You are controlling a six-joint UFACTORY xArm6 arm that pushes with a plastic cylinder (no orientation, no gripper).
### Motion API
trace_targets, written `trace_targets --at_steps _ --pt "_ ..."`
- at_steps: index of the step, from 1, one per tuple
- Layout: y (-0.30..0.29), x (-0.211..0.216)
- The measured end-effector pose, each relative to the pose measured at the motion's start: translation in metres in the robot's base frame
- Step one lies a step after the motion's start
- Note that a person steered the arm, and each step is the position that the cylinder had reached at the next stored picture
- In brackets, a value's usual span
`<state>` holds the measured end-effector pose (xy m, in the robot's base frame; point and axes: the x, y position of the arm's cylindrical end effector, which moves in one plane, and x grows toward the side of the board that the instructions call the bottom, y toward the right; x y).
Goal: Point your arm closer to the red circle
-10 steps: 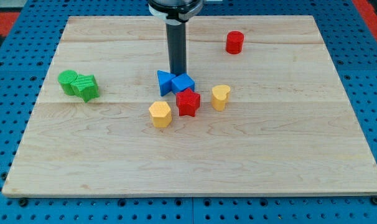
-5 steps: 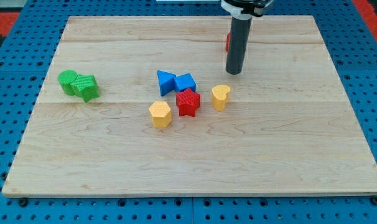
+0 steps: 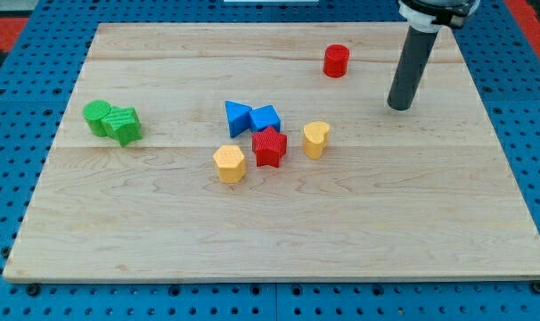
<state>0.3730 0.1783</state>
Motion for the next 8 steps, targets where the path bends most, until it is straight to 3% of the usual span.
trace_targets --at_steps 2,3,6,7,8 --pt "0.007 0.000" --pt "-0.058 0.000" --pt "0.024 -0.009" --pt "-0.058 -0.026" --pt "-0.163 -0.082"
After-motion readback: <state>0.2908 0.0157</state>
